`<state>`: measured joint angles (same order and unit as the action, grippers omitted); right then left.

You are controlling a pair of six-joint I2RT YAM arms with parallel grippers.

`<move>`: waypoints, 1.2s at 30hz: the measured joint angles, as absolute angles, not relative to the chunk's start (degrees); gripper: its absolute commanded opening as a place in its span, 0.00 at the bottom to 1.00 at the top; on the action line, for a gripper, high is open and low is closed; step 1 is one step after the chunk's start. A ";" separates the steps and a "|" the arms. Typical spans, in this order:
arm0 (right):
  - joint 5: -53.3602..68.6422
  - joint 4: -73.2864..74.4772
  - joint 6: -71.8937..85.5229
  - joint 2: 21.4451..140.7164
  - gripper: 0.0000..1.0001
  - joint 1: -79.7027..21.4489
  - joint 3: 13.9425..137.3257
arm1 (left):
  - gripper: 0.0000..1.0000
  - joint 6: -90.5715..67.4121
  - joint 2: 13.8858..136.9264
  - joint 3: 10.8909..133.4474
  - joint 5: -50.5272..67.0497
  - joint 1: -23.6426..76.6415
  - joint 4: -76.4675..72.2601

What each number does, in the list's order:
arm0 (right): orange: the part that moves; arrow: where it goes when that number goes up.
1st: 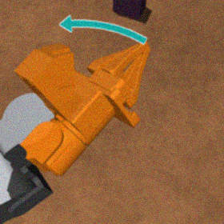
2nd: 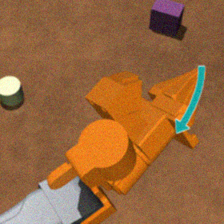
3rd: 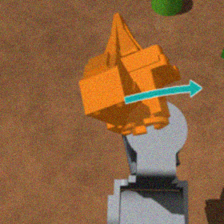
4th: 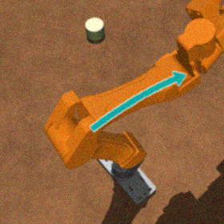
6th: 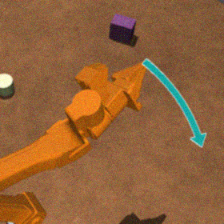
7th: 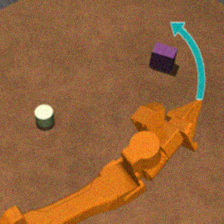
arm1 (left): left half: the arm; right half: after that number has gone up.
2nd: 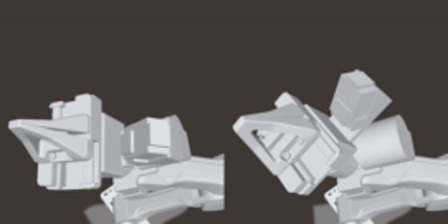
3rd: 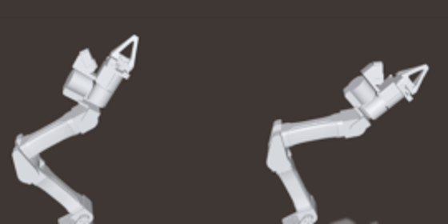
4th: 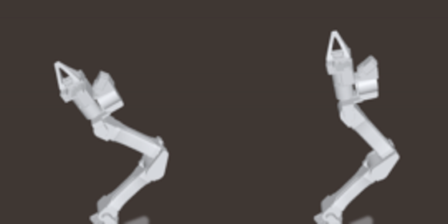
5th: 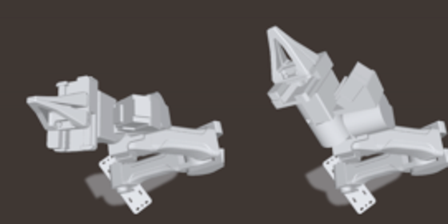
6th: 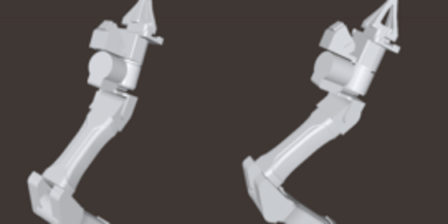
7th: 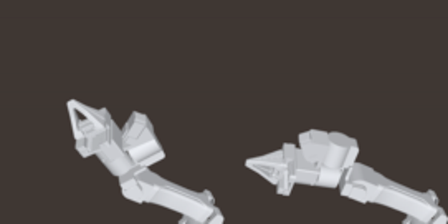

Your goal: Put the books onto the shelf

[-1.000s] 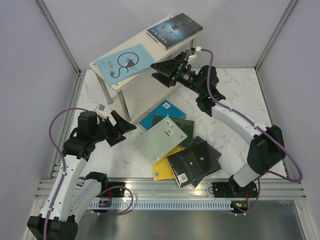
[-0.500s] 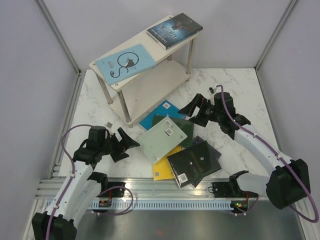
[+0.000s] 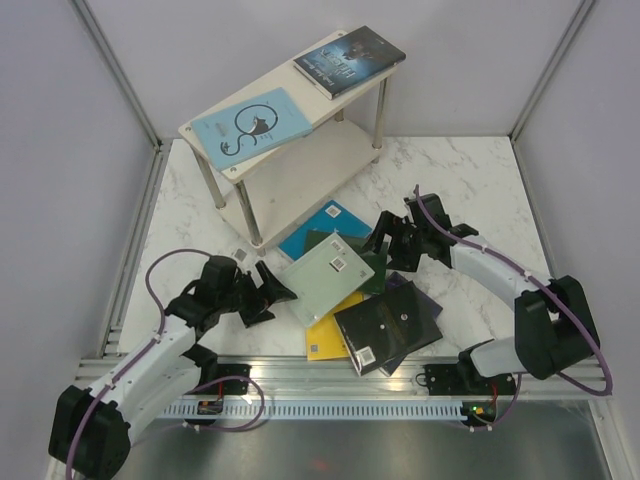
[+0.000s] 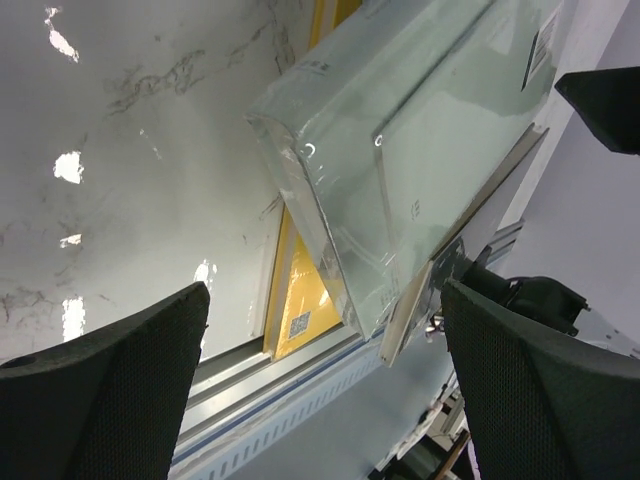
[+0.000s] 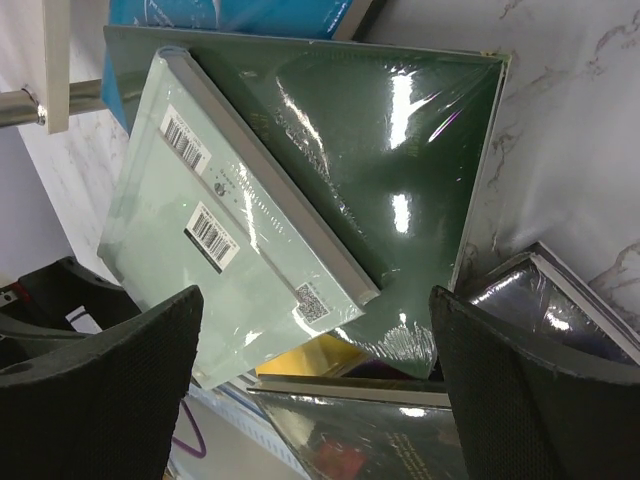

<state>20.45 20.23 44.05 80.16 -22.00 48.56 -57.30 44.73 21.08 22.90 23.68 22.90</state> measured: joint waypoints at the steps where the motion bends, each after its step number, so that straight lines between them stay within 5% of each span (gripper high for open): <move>1: 20.49 20.12 43.86 80.42 0.97 -22.00 48.56 | 1.00 -57.89 44.66 20.34 22.52 23.79 21.80; 15: 23.07 13.19 44.31 84.84 0.85 -23.70 47.13 | 0.99 -65.73 49.63 12.88 19.64 24.99 3.64; 22: 23.73 10.41 44.97 86.43 0.58 -26.76 46.83 | 0.90 -68.62 58.46 12.93 19.66 26.11 -6.42; 25: 24.03 10.07 45.15 86.41 0.44 -28.69 45.95 | 0.82 -69.52 58.22 12.95 19.68 26.37 -8.62; 31: 24.21 8.73 45.74 84.84 0.37 -29.76 43.05 | 0.68 -70.11 53.06 12.97 19.44 26.44 -8.71; 36: 24.86 8.03 46.17 83.83 0.36 -29.93 42.13 | 0.40 -70.61 50.06 13.28 19.57 26.44 -8.75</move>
<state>24.86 8.03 46.17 83.83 -29.93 42.13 -70.61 50.06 13.28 19.57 26.44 -8.75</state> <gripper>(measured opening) 0.363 0.530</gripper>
